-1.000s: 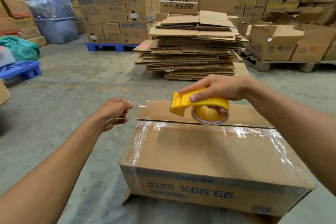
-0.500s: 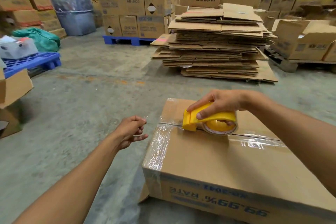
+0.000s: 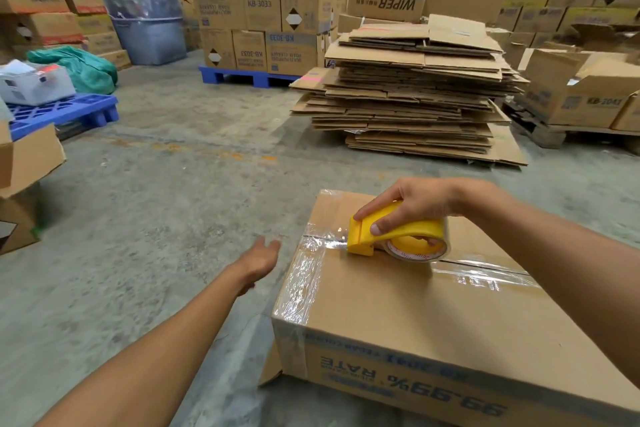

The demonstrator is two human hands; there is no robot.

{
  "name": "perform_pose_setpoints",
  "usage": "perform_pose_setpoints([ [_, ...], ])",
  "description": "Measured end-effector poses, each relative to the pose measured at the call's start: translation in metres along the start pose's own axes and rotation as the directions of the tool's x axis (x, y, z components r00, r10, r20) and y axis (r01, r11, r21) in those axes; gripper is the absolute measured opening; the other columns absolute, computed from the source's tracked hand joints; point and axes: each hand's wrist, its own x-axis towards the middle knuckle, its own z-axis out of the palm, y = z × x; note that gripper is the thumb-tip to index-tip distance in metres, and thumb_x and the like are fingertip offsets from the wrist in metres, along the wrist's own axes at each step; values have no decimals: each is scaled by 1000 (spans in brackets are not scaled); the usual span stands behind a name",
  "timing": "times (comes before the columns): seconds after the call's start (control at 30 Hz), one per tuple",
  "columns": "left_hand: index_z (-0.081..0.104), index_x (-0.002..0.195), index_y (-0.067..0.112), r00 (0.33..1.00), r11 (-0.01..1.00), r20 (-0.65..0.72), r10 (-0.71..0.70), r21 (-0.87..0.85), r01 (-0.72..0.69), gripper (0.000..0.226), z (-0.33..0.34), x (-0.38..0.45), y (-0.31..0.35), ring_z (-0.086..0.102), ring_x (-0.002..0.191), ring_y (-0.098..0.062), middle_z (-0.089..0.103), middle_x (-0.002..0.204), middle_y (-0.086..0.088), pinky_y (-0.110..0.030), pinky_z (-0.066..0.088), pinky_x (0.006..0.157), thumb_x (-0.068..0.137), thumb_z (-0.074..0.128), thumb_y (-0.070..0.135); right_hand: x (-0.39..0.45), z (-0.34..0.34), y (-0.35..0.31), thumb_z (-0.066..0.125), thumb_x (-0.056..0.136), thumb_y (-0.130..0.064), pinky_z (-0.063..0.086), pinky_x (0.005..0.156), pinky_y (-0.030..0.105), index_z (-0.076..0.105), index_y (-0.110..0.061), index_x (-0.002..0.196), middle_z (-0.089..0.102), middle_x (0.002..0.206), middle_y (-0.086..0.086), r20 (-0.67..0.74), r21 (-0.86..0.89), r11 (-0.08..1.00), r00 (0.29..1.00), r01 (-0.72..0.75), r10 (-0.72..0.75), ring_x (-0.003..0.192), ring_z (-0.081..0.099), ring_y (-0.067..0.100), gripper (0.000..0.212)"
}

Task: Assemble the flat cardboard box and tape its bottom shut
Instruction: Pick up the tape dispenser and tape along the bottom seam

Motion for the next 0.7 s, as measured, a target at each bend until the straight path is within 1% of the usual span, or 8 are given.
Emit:
perform_pose_setpoints([
  [0.03, 11, 156, 22, 979, 987, -124, 162, 12, -162, 63, 0, -4, 5, 30, 144, -26, 20, 163, -4, -39, 32, 110, 102, 29, 47, 1, 0, 0, 75, 76, -52, 55, 91, 34, 65, -56, 116, 62, 125, -11, 2, -4, 1000, 1000, -2, 2, 108, 61, 18, 40],
  [0.1, 14, 156, 23, 840, 865, -209, 500, 80, -495, 59, 1, -18, 28, 14, 149, -12, 16, 163, 6, -28, 12, 116, 103, 34, 38, 2, 1, -2, 74, 78, -51, 55, 91, 34, 65, -54, 117, 62, 125, -10, 15, -13, 1000, 1000, -6, 6, 108, 61, 18, 40],
  [0.17, 9, 157, 22, 727, 720, -50, 684, 203, -664, 68, 8, -37, 54, 1, 149, -6, 8, 163, 10, -23, 4, 117, 100, 44, 38, 3, 0, -5, 73, 79, -51, 53, 93, 34, 65, -53, 119, 61, 125, -9, 28, -26, 999, 999, -21, 22, 108, 60, 18, 41],
  [0.23, -4, 156, 19, 722, 651, 165, 672, 334, -682, 88, 24, -45, 65, -12, 149, -8, -7, 162, 10, -28, -1, 120, 94, 49, 52, 4, -1, -8, 73, 77, -53, 52, 92, 32, 65, -54, 119, 61, 124, -9, 40, -34, 999, 999, -35, 36, 107, 59, 16, 42],
  [0.3, -11, 155, 16, 757, 605, 263, 598, 470, -642, 102, 39, -46, 62, -15, 149, -13, -14, 163, 3, -35, 0, 122, 87, 45, 67, 5, -2, -10, 74, 75, -56, 51, 88, 29, 65, -54, 119, 61, 122, -11, 54, -33, 998, 997, -56, 58, 104, 59, 14, 44],
  [0.4, -7, 155, 14, 764, 498, 254, 593, 630, -596, 109, 51, -46, 52, -9, 150, -13, -9, 165, -3, -35, 1, 123, 79, 33, 81, 6, -3, -13, 75, 74, -56, 51, 79, 26, 65, -53, 119, 61, 117, -13, 82, -18, 996, 992, -92, 94, 99, 60, 12, 47],
  [0.57, -6, 156, 21, 757, 456, 252, 603, 670, -586, 108, 50, -44, 47, -8, 150, -10, -7, 165, 1, -35, 2, 123, 76, 24, 86, 4, -5, -12, 76, 76, -52, 60, 68, 31, 62, -50, 125, 61, 119, -9, 144, 15, 994, 984, -109, 106, 89, 62, 14, 51],
  [0.7, -5, 156, 20, 773, 435, 258, 579, 704, -561, 108, 52, -42, 46, -9, 150, -9, -10, 164, 3, -34, 0, 122, 76, 23, 87, -19, -13, 7, 74, 82, -41, 49, 42, 13, 60, -46, 129, 59, 104, -15, 163, -10, 990, 977, -138, 138, 63, 65, 7, 50],
])
